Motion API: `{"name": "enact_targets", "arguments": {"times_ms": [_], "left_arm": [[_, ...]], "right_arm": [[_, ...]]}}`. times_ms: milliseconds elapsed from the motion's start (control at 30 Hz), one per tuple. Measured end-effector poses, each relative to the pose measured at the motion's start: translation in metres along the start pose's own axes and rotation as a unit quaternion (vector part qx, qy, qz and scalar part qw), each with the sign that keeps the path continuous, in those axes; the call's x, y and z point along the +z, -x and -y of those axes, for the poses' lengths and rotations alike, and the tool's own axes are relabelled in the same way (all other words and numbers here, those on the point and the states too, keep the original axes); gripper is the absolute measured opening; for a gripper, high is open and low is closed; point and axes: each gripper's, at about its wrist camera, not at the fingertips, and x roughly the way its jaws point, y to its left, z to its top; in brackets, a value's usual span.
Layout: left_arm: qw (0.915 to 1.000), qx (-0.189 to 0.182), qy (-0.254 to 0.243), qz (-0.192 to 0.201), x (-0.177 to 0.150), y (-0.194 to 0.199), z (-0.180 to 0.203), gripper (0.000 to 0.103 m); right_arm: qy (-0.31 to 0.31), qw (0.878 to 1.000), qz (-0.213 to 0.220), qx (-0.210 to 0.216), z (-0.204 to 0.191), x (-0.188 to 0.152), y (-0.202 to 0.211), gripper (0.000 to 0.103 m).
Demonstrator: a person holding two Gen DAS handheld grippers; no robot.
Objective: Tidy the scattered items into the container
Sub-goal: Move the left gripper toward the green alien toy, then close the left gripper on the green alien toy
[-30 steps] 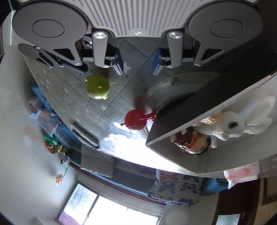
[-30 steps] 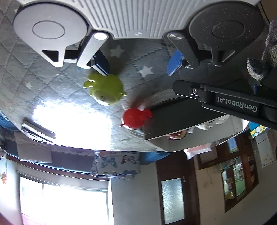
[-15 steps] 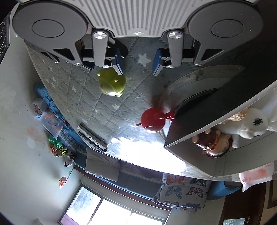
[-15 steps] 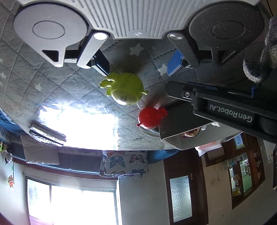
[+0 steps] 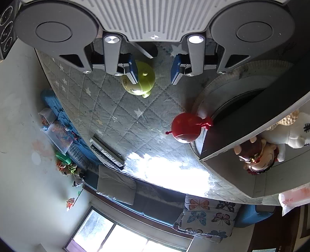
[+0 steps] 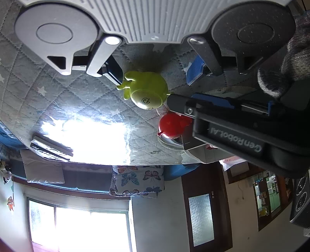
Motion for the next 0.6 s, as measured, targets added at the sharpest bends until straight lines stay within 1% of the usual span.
{"name": "enact_targets", "arguments": {"times_ms": [400, 600], "left_arm": [[0.9997, -0.002, 0.024, -0.009, 0.007, -0.014, -0.003, 0.039], [0.999, -0.025, 0.036, -0.012, 0.01, -0.014, -0.003, 0.039]], "right_arm": [[-0.003, 1.0, -0.005, 0.01, 0.007, 0.003, -0.01, 0.072], [-0.012, 1.0, -0.004, 0.016, 0.013, 0.004, -0.012, 0.067]]}}
